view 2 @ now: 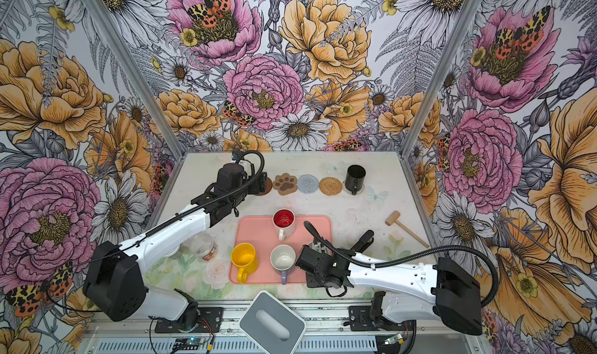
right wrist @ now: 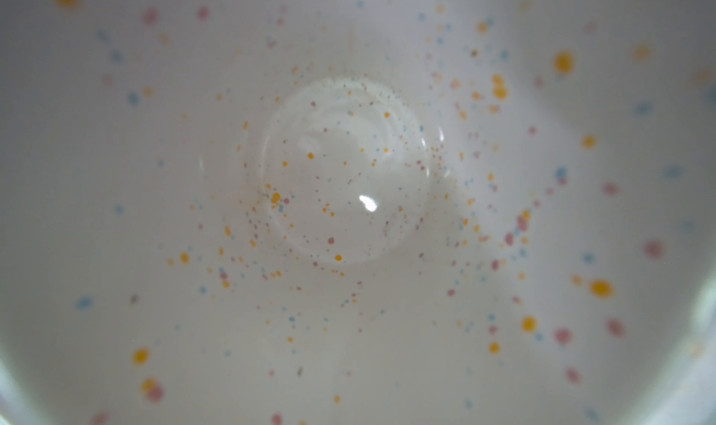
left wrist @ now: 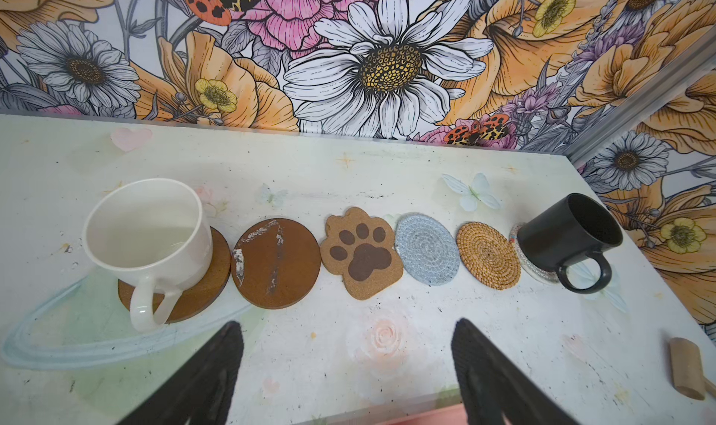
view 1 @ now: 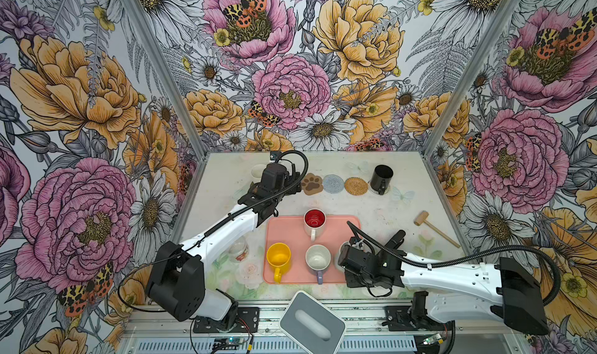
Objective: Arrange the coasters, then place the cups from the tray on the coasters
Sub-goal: 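Lower the right gripper into the speckled mug and close on its rim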
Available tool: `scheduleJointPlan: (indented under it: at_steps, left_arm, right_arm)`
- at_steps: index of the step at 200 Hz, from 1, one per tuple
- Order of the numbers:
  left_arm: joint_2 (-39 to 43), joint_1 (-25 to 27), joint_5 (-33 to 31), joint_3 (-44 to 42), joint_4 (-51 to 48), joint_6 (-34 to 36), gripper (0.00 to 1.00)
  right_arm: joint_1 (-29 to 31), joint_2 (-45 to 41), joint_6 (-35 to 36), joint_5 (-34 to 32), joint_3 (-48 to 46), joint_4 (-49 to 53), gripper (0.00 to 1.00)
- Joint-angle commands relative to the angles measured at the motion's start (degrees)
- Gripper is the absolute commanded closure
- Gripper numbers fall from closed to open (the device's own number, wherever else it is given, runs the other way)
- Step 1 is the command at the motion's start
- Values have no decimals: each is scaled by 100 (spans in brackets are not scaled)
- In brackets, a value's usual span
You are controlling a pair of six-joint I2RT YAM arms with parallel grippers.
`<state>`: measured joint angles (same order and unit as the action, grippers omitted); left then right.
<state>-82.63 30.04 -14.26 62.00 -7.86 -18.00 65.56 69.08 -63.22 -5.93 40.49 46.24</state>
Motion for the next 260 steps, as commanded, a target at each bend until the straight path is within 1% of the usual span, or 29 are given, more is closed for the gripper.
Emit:
scheduleJointPlan:
  at_steps: [1, 111, 192, 260]
  left_arm:
    - [-60, -73, 106, 76, 52, -28, 14]
    - [-61, -106, 125, 43, 65, -52, 14]
    - [-43, -131, 108, 16, 72, -55, 14]
    - [-51, -143, 109, 10, 74, -68, 14]
  right_arm:
    - [-26, 126, 166, -121, 270, 28, 100]
    - [-30, 149, 250, -676, 643, 454, 100]
    - [-19, 141, 230, -991, 643, 477, 100]
    - [21, 92, 249, -1409, 706, 476, 100]
